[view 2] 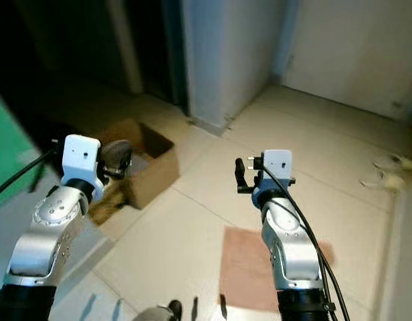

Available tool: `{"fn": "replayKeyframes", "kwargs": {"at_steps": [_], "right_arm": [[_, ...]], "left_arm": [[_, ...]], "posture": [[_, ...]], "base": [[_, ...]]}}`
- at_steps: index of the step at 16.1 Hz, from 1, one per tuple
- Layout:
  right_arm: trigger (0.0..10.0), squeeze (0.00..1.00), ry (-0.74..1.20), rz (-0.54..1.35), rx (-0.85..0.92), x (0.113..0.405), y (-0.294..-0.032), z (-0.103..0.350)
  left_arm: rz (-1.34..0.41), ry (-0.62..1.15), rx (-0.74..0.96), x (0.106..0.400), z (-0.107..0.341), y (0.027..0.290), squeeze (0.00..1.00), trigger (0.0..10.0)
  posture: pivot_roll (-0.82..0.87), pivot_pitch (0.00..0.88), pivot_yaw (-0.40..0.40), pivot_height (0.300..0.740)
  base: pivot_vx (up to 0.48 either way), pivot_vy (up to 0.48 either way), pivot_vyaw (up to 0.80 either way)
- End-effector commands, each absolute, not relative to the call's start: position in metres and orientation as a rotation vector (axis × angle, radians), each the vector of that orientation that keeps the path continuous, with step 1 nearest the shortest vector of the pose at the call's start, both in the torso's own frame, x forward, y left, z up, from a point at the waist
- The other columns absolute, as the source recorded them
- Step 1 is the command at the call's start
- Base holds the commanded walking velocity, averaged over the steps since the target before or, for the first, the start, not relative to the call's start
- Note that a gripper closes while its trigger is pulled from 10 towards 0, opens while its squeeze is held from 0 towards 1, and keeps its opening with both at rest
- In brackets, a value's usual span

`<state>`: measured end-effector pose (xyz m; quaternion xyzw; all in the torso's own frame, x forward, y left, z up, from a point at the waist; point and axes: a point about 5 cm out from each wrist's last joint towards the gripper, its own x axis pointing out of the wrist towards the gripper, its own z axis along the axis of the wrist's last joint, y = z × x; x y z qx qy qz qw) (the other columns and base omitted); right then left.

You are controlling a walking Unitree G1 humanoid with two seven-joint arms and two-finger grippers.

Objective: Hang keys on a hook

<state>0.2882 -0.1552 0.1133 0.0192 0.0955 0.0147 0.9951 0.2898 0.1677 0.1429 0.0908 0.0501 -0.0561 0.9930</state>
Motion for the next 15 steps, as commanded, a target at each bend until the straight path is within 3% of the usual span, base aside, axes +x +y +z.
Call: {"fn": "replayKeyframes", "kwargs": {"at_steps": [1, 9, 15], "right_arm": [[10.0, 1.00, 0.195, 0.050, 0.052, 0.2901, -0.1520, 0.1145], [10.0, 1.00, 0.209, 0.053, 0.059, 0.2875, -0.1497, 0.1105], [10.0, 1.00, 0.218, 0.043, 0.061, 0.2889, -0.1490, 0.1080]], "left_arm": [[-0.101, 0.102, 0.190, 0.2876, 0.1444, 0.1702, 0.40, 10.0], [-0.105, 0.117, 0.201, 0.2864, 0.1436, 0.1706, 0.40, 10.0], [-0.103, 0.118, 0.204, 0.2874, 0.1439, 0.1711, 0.41, 10.0]], "posture": [[-0.02, 0.000, 0.022, 0.740], [-0.02, 0.000, 0.031, 0.740], [-0.01, 0.000, 0.025, 0.740]], "base": [[0.000, 0.000, 0.79], [0.000, 0.000, 0.79], [0.294, 0.000, 0.66]]}}
